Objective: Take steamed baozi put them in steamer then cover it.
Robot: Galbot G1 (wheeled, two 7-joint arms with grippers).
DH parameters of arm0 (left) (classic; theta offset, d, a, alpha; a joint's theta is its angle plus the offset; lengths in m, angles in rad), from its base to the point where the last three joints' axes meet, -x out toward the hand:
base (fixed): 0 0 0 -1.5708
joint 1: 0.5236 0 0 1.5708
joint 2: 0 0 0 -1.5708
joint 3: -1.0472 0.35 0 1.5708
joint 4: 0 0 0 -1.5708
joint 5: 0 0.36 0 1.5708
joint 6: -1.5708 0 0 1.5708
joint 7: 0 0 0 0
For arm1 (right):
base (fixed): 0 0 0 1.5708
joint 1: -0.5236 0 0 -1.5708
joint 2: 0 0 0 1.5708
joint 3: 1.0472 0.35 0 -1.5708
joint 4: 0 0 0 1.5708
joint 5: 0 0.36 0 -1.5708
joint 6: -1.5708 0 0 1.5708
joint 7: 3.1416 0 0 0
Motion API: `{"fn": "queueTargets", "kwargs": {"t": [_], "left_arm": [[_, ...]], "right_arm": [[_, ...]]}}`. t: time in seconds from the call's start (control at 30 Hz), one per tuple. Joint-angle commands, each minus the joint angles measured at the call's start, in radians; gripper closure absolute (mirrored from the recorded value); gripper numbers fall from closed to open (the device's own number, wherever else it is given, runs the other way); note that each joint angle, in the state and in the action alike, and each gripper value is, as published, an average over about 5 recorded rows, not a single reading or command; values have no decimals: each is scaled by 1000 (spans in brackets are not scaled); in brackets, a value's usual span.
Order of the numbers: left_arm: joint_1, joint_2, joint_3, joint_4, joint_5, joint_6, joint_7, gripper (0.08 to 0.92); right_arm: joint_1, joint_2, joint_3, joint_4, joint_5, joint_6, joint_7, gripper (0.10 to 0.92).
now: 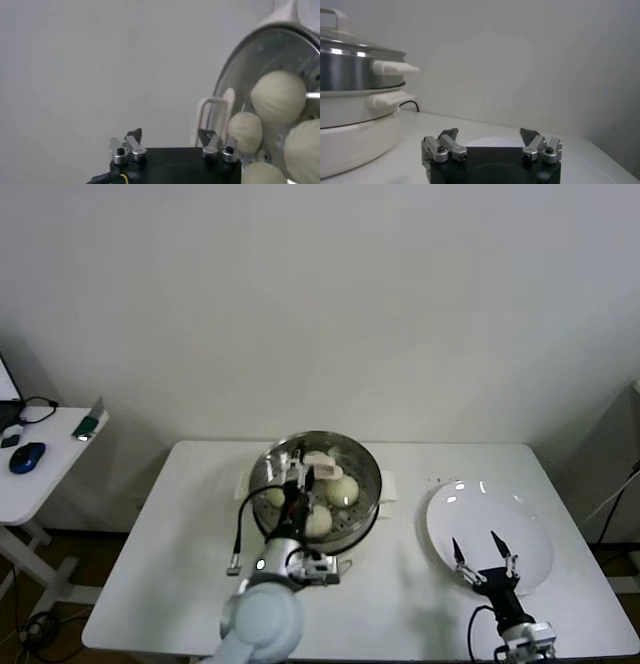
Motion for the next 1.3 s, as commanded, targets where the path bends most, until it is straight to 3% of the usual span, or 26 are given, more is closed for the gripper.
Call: {"fn": "queueTargets", "kwargs": {"t": [0.03, 0.17, 0.4, 0.57, 0.77, 1.1, 1.3], "left_arm": [[54, 52, -14, -139, -269, -50, -75, 262], [124, 64, -87, -181, -466, -132, -169, 187], [272, 47, -316, -192, -788, -365, -326, 177], [374, 30, -568, -189, -1165, -454, -303, 177], [481, 78, -785, -104, -1531, -527, -247, 177], [515, 74, -698, 137, -1606, -674, -235, 177], [506, 57, -652, 203, -1582, -728, -230, 177]], "right_arm": [[13, -9, -38, 13, 31, -5, 48, 203], [19, -7, -47, 9, 29, 5, 54, 203], [21, -7, -58, -6, 32, 54, 60, 203], [25, -7, -66, -15, 35, 82, 64, 203], [31, -9, -77, -24, 38, 96, 65, 203], [29, -7, -85, -32, 41, 111, 72, 203], [28, -7, -87, -37, 43, 117, 72, 203]]}}
